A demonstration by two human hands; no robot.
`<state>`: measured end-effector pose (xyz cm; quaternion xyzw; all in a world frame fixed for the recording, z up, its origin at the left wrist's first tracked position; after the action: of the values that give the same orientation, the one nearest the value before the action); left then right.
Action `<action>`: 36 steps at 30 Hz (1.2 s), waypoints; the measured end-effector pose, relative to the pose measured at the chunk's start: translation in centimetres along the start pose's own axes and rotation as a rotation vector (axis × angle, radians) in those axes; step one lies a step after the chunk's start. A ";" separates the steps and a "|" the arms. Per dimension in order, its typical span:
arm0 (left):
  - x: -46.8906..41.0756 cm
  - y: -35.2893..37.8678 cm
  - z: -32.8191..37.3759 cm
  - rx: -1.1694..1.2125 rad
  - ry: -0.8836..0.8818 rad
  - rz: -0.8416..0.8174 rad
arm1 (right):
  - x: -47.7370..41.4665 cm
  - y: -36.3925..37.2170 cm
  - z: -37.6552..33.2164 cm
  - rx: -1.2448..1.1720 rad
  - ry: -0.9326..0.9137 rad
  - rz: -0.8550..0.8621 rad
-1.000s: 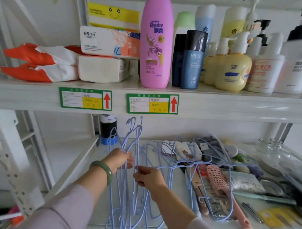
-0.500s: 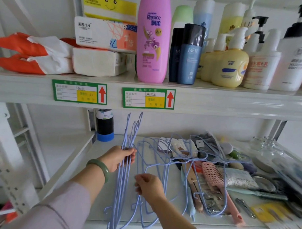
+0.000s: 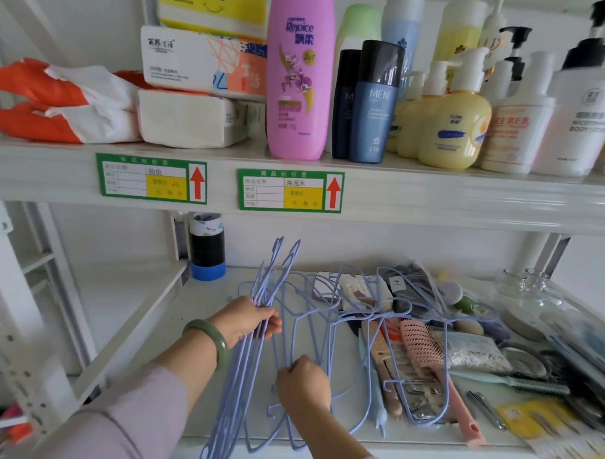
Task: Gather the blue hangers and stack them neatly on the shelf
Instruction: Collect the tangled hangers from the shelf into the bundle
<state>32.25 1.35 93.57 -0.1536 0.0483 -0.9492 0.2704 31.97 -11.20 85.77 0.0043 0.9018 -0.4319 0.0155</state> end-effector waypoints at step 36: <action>1.5 -2.1 7.4 0.235 0.309 0.180 | -2.0 -4.5 2.3 -0.094 0.032 0.245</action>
<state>32.32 2.30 101.37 0.0312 -0.0080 -0.9325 0.3597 33.92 -15.78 87.90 0.1204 0.9140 -0.3838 0.0537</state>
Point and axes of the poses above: each hand's wrist, its own x-axis away from the middle knuckle, its own y-axis out of the palm, z = x × y, the point moved 1 cm from there along -x, towards the middle knuckle, and after that the axes turned 14 degrees about z, right-handed, at the moved point
